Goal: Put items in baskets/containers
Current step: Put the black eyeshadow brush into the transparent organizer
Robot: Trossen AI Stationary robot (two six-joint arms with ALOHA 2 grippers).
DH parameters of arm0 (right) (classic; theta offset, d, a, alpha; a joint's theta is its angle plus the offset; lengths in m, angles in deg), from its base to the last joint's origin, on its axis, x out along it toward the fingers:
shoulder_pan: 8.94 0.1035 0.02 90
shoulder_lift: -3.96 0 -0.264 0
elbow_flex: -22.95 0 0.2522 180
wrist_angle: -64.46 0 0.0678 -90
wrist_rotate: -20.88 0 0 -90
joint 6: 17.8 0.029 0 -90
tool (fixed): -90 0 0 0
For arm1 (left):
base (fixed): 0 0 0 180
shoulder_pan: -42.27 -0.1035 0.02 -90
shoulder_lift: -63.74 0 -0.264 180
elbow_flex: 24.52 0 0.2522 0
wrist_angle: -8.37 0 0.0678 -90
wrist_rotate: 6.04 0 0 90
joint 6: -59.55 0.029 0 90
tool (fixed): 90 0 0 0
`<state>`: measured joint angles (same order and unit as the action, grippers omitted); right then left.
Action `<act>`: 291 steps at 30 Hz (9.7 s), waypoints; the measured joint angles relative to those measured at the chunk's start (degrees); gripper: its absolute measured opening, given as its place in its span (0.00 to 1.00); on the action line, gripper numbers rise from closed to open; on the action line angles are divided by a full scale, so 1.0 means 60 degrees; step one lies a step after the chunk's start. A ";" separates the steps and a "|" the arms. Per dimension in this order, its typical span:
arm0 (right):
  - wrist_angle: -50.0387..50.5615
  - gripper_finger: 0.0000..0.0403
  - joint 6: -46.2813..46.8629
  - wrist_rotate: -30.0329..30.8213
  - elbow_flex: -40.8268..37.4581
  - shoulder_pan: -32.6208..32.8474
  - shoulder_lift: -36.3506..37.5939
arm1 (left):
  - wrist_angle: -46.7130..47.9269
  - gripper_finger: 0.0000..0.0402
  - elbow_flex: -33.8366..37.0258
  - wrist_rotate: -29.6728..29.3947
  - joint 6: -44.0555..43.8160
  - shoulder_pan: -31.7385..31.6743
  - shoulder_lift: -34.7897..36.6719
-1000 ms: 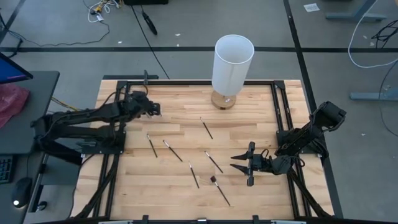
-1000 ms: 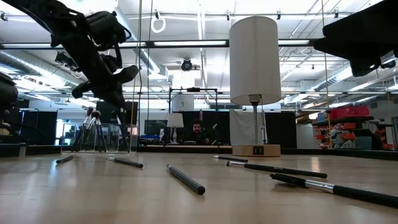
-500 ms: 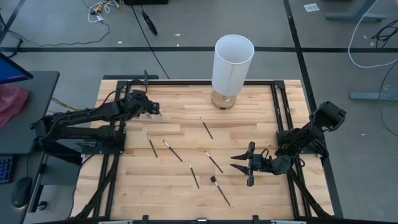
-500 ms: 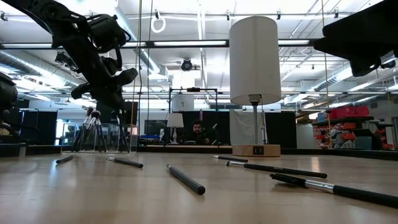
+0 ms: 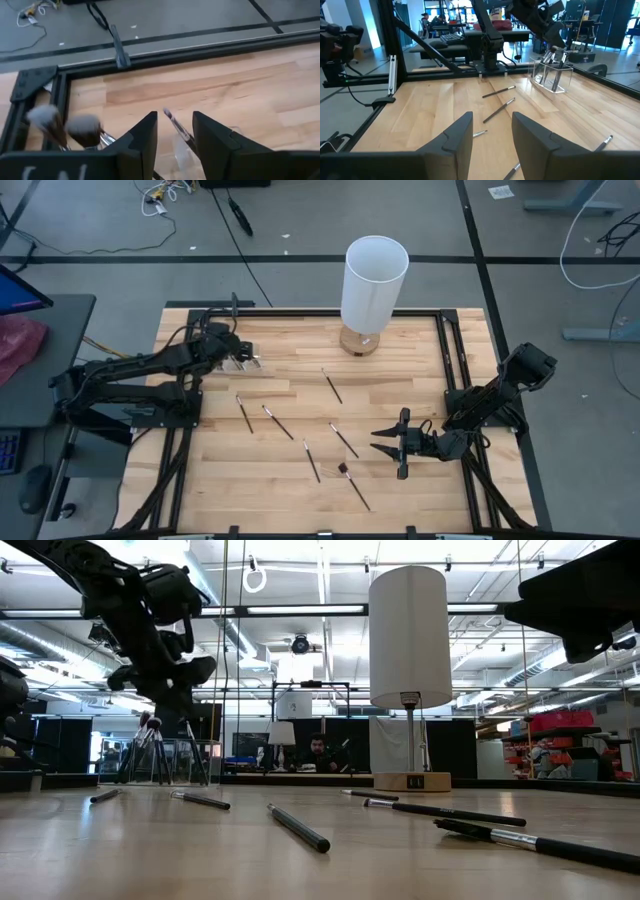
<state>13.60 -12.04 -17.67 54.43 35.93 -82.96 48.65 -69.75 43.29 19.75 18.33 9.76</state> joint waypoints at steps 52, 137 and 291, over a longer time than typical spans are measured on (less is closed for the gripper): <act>0.0783 0.34 0.0965 -0.0168 0.0007 -0.0472 -0.0004 | 0.2108 0.05 -0.1219 0.2589 -0.8079 0.9975 -0.3876; 0.1537 0.34 0.1887 -0.0268 0.0000 -0.0603 -0.0004 | 0.1975 0.04 -0.0297 -0.0877 -1.2478 1.0390 -0.7808; -0.3297 0.34 -0.2636 -0.3730 0.3001 -0.1747 -0.3628 | -1.4352 0.04 -0.2975 0.1269 0.6243 0.9143 -0.8564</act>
<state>-6.18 -27.86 -40.06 72.43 25.45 -104.73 -37.47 -87.60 50.91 57.21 73.19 -41.62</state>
